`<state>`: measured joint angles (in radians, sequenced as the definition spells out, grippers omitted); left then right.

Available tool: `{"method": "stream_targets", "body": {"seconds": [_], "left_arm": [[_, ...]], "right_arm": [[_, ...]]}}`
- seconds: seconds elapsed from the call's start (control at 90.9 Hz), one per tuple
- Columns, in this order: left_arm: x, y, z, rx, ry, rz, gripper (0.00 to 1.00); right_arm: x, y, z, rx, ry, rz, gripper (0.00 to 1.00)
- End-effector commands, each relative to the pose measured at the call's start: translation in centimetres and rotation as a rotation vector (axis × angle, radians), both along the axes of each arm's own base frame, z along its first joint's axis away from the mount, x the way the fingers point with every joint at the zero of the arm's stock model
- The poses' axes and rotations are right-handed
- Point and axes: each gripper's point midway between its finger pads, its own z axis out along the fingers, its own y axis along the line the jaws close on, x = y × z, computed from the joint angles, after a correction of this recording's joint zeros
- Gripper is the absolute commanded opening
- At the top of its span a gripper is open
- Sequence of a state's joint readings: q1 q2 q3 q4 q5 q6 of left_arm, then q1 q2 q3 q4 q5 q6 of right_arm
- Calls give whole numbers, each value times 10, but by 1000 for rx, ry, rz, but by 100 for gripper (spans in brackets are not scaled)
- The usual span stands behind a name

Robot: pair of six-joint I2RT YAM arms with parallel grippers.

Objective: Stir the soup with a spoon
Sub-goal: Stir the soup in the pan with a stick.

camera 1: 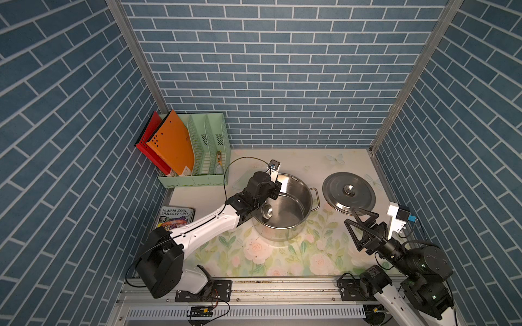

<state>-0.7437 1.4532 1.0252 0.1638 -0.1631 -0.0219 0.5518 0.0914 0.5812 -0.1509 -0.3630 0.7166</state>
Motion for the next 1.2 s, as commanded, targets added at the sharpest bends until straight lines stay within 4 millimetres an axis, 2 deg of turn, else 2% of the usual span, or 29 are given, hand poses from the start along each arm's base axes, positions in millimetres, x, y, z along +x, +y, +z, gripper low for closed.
{"method": "stream_targets", "body": {"seconds": [0.0, 0.11, 0.231, 0.451, 0.616, 0.704, 0.825, 0.99, 1.1, 1.188], "left_arm": [[13, -31, 42, -101, -87, -90, 0], [11, -55, 51, -167, -92, -178, 0], [-1, -75, 48, -190, -88, -263, 0], [-42, -104, 48, -231, -80, -412, 0], [-76, -113, 58, -248, -94, -500, 0], [-92, -115, 57, -224, -96, -524, 0], [-106, -102, 51, -201, -83, -506, 0], [-120, -65, 34, -160, -58, -429, 0], [-119, -33, 19, -101, -44, -321, 0], [-110, -5, 8, -52, -36, -204, 0]], "right_arm": [[-11, -9, 16, 14, -61, -16, 100], [-14, -11, 17, 15, -61, -21, 100], [-14, -12, 18, 11, -63, -23, 100], [-13, -10, 16, 13, -65, -15, 100], [-11, -7, 13, 22, -62, -4, 100], [-12, -6, 13, 23, -62, 0, 100], [-12, -6, 12, 23, -62, 3, 100], [-12, -6, 12, 24, -65, 3, 100], [-11, -5, 11, 25, -65, 6, 100], [-10, -3, 10, 31, -64, 12, 100]]}}
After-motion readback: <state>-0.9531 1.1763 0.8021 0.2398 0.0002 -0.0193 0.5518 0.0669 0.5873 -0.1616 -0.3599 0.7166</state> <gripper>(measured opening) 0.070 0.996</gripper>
